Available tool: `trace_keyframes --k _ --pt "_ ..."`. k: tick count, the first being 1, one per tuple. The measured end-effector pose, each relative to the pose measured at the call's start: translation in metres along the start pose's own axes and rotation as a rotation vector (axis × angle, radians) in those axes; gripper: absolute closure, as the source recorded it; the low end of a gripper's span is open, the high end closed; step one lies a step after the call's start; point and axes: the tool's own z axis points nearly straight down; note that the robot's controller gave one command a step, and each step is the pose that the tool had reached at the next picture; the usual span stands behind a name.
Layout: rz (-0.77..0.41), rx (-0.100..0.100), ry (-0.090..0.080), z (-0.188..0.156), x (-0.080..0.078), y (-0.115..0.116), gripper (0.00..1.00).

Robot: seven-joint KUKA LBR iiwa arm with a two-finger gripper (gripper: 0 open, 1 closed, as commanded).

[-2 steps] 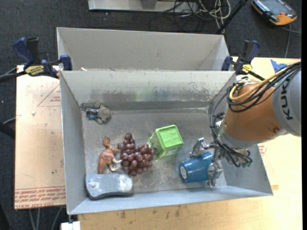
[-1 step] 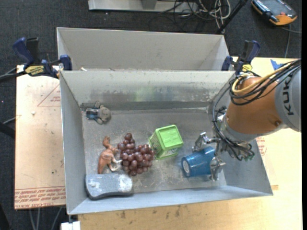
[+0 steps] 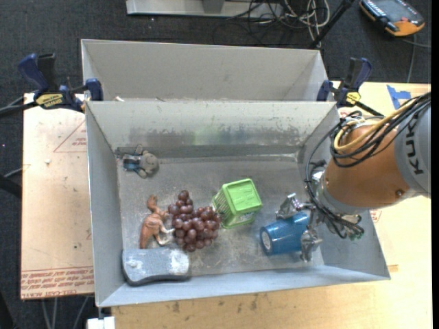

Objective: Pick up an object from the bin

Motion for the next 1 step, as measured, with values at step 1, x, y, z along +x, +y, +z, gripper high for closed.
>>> trace_keyframes --k 1 --pt "0.000 0.000 0.001 0.0001 -0.0003 0.0000 1.00"
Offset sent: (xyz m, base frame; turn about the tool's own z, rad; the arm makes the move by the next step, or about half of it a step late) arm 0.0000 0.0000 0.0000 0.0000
